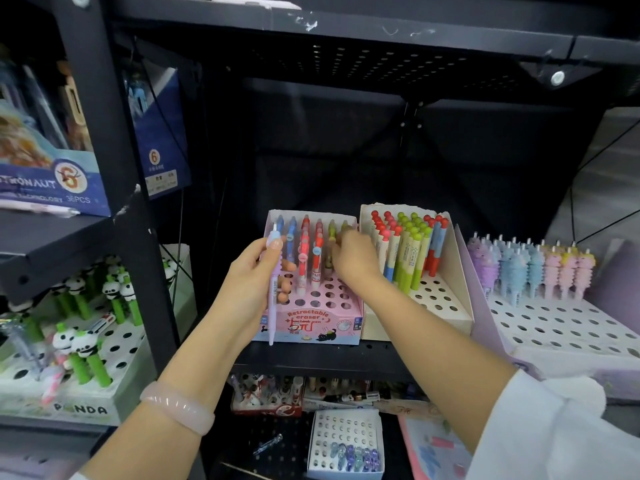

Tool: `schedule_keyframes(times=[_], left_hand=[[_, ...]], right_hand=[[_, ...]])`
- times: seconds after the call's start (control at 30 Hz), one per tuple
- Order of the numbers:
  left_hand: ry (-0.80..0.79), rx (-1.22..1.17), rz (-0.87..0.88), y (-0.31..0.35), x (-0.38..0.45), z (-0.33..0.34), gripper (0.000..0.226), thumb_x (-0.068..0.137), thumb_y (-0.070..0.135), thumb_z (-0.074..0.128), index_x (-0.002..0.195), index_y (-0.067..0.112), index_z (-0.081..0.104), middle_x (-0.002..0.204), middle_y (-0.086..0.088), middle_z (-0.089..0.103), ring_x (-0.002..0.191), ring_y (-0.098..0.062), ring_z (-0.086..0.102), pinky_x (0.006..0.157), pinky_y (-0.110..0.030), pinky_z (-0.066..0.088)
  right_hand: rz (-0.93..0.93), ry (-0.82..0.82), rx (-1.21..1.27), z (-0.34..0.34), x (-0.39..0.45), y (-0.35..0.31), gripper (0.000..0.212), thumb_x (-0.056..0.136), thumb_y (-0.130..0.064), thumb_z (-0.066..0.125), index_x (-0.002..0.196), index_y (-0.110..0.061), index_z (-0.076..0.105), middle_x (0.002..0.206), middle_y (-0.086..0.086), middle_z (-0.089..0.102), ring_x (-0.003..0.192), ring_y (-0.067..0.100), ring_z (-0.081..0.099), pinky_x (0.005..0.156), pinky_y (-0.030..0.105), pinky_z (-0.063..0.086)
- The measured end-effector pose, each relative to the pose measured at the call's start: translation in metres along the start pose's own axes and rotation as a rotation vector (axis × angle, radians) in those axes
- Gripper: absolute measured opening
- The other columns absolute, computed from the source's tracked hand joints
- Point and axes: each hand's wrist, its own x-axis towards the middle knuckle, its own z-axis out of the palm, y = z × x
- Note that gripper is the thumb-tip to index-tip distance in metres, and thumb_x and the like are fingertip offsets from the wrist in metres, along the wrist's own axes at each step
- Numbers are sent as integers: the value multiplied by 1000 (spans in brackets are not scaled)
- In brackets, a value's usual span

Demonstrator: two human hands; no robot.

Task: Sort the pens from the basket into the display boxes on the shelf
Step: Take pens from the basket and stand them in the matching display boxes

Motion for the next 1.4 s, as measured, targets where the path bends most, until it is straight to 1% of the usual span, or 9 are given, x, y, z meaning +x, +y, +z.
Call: schedule_keyframes(times=[0.2, 0.33, 0.43, 0.57, 0.67, 0.8, 0.93, 1.13, 1.4], left_hand=[[14, -40, -57, 0, -1, 6, 15, 99, 22, 42, 96, 14, 53, 63, 0, 60, 44, -6, 41, 40, -17, 36], [-26, -47, -50, 1, -2, 16, 11, 98, 17, 42, 97, 9, 50, 64, 1, 64, 45, -5, 43, 42, -18, 39], [-45, -22, -38, -3, -3, 28, 14, 96, 15, 45, 101, 3, 50, 66, -2, 62, 46, -4, 45, 42, -17, 39], [-51, -12, -59, -9, -7, 47, 15, 95, 17, 48, 104, 5, 46, 73, -6, 52, 47, -5, 49, 43, -18, 41], [-97, -9, -74, -10, -9, 60, 25, 93, 21, 53, 114, 11, 46, 85, -5, 61, 58, -9, 60, 55, -23, 50], [-198, 105, -25, -13, -12, 81, 14, 92, 26, 54, 104, 34, 53, 108, 4, 63, 88, 0, 66, 71, -17, 52], [-281, 224, 5, -15, -17, 109, 14, 94, 28, 51, 103, 37, 55, 115, 13, 61, 105, -1, 58, 91, -23, 46], [-431, 401, 85, -26, -28, 171, 33, 96, 16, 47, 128, 19, 46, 116, 14, 51, 102, 5, 48, 73, 5, 37], [-482, 457, 89, -38, -28, 195, 32, 95, 16, 47, 127, 21, 46, 125, 8, 50, 116, -4, 45, 96, -17, 34]], right_hand=[[-21, 17, 32, -2, -10, 1, 20, 95, -9, 44, 111, 2, 52, 101, 19, 63, 91, 34, 62, 67, 32, 44], [-176, 123, 330, -17, -31, -7, 20, 94, -18, 50, 108, -8, 59, 92, 0, 64, 82, 13, 60, 74, 27, 48], [-175, -126, 620, -32, -45, -8, 18, 93, -28, 53, 90, -18, 68, 74, -12, 62, 71, 1, 57, 70, 20, 48], [-116, -342, 752, -46, -53, 6, 24, 93, -29, 55, 90, -11, 70, 85, 11, 69, 76, 11, 61, 81, 30, 54], [-109, -245, 779, -55, -55, 19, 21, 95, -29, 51, 85, -19, 67, 78, -7, 66, 70, 0, 62, 73, 19, 53], [-8, -68, 828, -80, -49, 47, 17, 98, -28, 44, 93, -19, 57, 91, 3, 67, 84, 15, 67, 75, 26, 56], [37, 144, 808, -118, -46, 88, 15, 97, -22, 48, 86, -18, 57, 81, 3, 65, 67, 8, 66, 54, 17, 51], [104, 346, 679, -164, -46, 156, 17, 93, -23, 55, 102, -8, 54, 79, 3, 65, 61, 4, 65, 63, 22, 57], [107, 514, 553, -178, -41, 190, 11, 94, -21, 52, 98, -11, 55, 82, 7, 68, 70, 8, 66, 63, 15, 53]])
